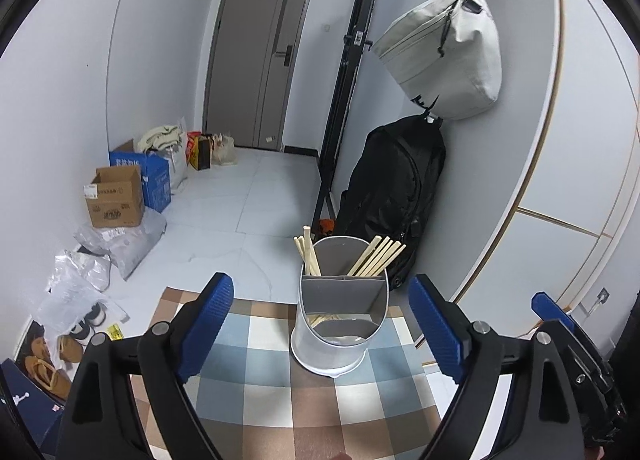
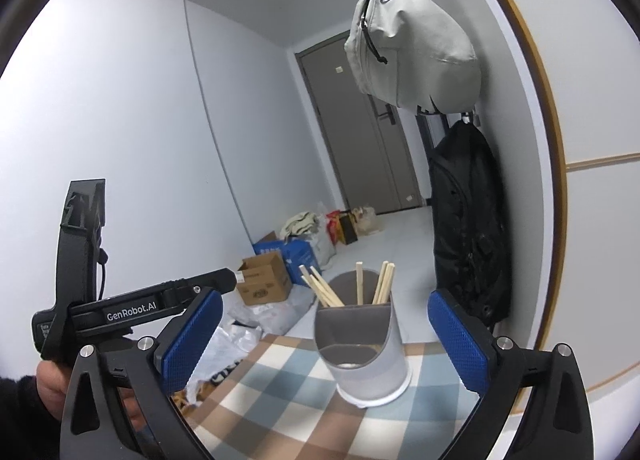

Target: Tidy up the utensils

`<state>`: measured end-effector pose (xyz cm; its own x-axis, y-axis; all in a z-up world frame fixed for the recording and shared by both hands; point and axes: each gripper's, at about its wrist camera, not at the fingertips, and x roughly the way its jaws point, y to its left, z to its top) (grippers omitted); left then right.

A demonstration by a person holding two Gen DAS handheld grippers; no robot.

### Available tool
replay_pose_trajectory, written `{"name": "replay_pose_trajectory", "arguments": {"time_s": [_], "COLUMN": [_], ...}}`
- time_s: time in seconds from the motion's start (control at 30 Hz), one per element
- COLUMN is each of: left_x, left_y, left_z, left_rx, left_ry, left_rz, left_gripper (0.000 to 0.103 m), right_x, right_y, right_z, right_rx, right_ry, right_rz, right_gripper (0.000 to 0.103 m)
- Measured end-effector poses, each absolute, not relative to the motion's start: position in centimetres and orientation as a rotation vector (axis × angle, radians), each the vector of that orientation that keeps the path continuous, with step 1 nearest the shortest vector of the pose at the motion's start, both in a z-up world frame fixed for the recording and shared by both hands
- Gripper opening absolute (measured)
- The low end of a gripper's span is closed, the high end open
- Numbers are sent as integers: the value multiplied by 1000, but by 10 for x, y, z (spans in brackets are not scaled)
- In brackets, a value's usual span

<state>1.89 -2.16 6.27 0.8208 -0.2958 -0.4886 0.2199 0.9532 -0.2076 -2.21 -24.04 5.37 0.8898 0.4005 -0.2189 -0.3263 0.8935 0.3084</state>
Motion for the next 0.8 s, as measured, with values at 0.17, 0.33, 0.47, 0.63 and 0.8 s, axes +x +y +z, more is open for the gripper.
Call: {"name": "replay_pose_trajectory", "arguments": {"time_s": [0.17,0.33,0.47,0.63,0.8], "left_x": [8,-1,-6,-9,-11], "left_y": [-21,-24,-27,-28,-29], "left_z": [68,70,71,70,69], "left_rx": [-130,-115,-107,-107,-97], "left_ry": [520,506,499,491,496], "left_rz": [-253,-250,-251,-245,-249], "left_gripper": [91,91,92,92,92], "right_x": [-34,-45,-51,-55,-56], "right_y": [-239,-236,-236,-238,-239], "right_z": [60,66,67,68,68], "right_rx": [267,251,248,247,244], "right_ry": [266,253,244,241,240], "right_rz": [379,381,373,362,358], "right_gripper": [103,103,103,103,103]}}
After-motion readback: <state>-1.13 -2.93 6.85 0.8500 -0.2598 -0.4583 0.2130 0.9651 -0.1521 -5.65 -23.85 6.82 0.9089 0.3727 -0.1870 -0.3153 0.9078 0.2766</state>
